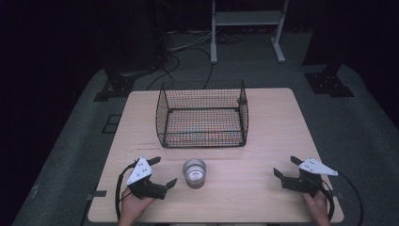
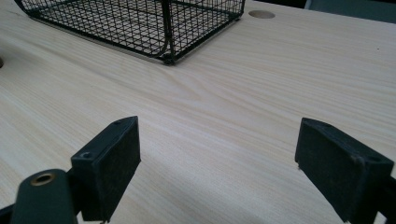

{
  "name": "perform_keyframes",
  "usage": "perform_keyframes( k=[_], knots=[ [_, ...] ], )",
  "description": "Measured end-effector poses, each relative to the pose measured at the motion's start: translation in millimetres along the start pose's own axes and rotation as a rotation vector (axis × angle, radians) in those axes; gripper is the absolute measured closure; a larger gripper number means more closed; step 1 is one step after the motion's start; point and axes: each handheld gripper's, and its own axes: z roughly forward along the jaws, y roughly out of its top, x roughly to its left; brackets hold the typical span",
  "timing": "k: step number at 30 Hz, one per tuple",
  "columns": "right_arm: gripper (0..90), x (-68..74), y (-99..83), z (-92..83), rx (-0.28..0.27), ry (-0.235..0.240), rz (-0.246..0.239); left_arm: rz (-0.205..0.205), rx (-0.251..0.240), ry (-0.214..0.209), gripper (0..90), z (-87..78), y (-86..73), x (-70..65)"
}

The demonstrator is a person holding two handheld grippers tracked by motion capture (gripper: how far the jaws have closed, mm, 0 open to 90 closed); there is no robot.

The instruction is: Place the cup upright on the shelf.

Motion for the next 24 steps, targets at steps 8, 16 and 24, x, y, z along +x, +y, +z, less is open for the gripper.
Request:
perform_keyframes(
  k=[8,16,24],
  knots=[
    [13.5,0.1,0.0,0.2,0.001,0.001,-0.001,0.015,0.005,-0.035,1.4,4.5,3.5,-5.4],
    [13.5,0.1,0.0,0.2,-0.001,0.003,-0.002,0.038,0.023,-0.088,1.4,11.3,7.5,-11.1],
    [13.4,0.1,0.1,0.3,-0.001,0.004,-0.005,0.061,0.055,-0.119,1.4,21.4,10.8,-16.3]
  ],
)
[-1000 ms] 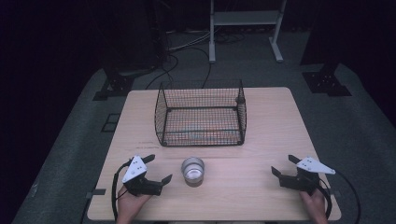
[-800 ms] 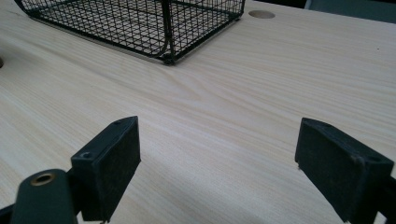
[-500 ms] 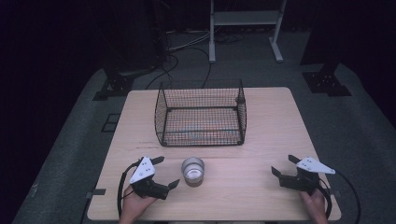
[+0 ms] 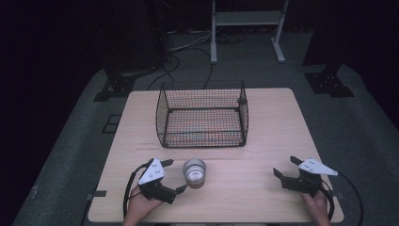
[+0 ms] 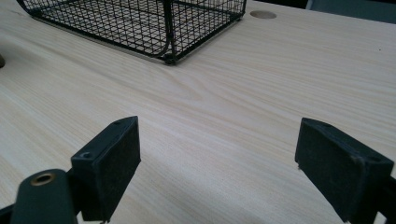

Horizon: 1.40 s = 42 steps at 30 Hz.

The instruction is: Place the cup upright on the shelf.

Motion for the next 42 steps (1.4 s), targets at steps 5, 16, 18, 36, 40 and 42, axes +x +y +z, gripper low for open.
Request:
perform_keyframes(
  k=[5,16,18,36,40,42],
  knots=[
    [13.5,0.1,0.0,0.1,-0.001,0.002,0.0,0.013,0.023,-0.024,1.4,7.2,3.5,-0.2],
    [13.5,0.0,0.1,0.1,-0.001,0.004,0.0,0.018,0.107,-0.057,1.4,30.2,1.4,4.8],
    [13.5,0.0,0.1,0.1,-0.001,0.005,-0.001,0.013,0.121,-0.061,1.4,33.5,0.9,5.9],
    [13.5,-0.1,0.1,0.1,-0.001,0.009,-0.003,-0.008,0.164,-0.091,1.6,56.7,8.2,10.3],
    [13.5,0.3,0.1,0.2,-0.002,0.011,-0.005,0.0,0.17,-0.111,1.9,62.1,12.0,8.8],
    [13.5,0.2,0.1,0.2,-0.002,0.011,-0.005,0.006,0.173,-0.122,4.8,63.8,13.5,9.0]
  ],
)
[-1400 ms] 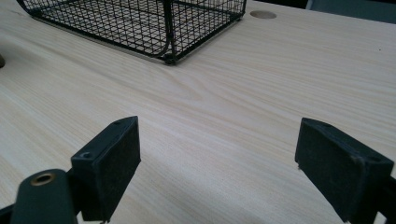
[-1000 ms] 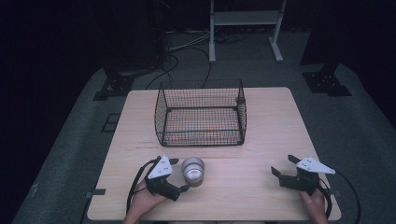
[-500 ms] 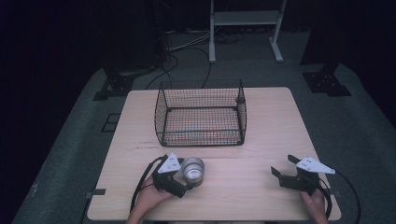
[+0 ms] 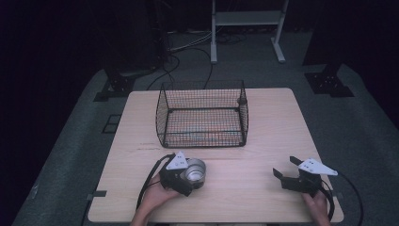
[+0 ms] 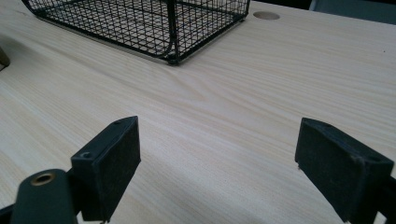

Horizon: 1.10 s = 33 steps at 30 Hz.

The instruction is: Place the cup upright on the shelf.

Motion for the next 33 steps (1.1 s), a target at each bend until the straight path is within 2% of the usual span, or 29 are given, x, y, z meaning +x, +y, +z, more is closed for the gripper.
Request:
perform_keyframes(
  k=[2,4,7,18,26,33],
  knots=[
    [13.5,-0.1,0.0,0.0,-0.001,0.0,-0.001,-0.001,0.001,0.003,5.3,0.8,1.0,0.0],
    [13.5,-0.1,0.0,0.0,-0.001,0.001,0.0,0.013,0.0,-0.008,9.1,0.9,3.0,0.9],
    [13.5,-0.2,0.0,0.0,-0.001,0.001,-0.001,0.034,0.011,0.0,14.6,0.3,4.2,1.3],
    [13.5,-0.3,0.0,0.0,-0.001,0.002,0.0,0.013,0.005,-0.031,16.9,-1.7,5.2,3.8],
    [13.5,-0.4,0.0,0.0,-0.002,0.002,0.001,0.03,-0.023,-0.046,17.6,-8.8,19.0,1.6],
    [13.5,-0.3,0.0,-0.1,-0.002,0.002,0.0,0.052,-0.043,-0.072,17.6,-14.8,38.8,0.2]
  ],
)
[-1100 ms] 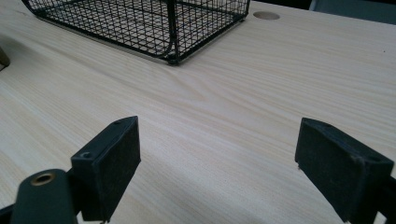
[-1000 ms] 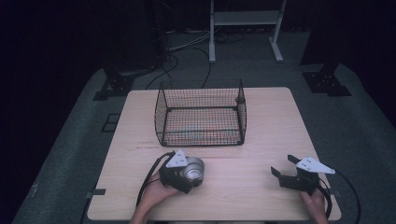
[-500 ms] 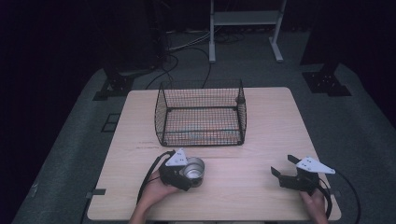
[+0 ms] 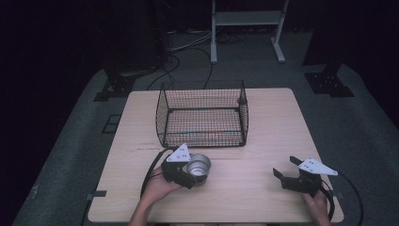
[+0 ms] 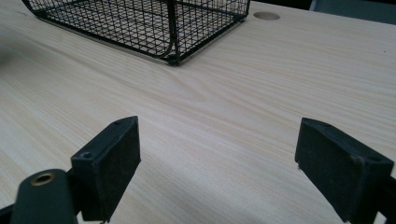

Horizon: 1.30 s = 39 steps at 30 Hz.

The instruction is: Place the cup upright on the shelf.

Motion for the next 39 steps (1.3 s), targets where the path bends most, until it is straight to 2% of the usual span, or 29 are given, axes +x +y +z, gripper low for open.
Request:
perform_keyframes(
  k=[11,14,24,39],
  knots=[
    [13.4,0.0,0.0,-0.1,0.0,-0.001,0.001,0.021,0.007,-0.02,17.7,-2.4,19.0,6.9],
    [13.5,-0.2,0.0,0.0,-0.001,-0.003,0.004,0.018,0.01,-0.047,17.7,-5.5,26.8,13.0],
    [13.5,-0.2,-0.1,-0.1,-0.002,-0.005,0.003,0.035,0.044,-0.054,17.7,-12.1,49.0,28.5],
    [13.5,-1.1,-0.3,-0.3,-0.007,-0.004,0.008,0.058,0.074,-0.09,17.7,-16.0,79.1,49.0]
  ],
)
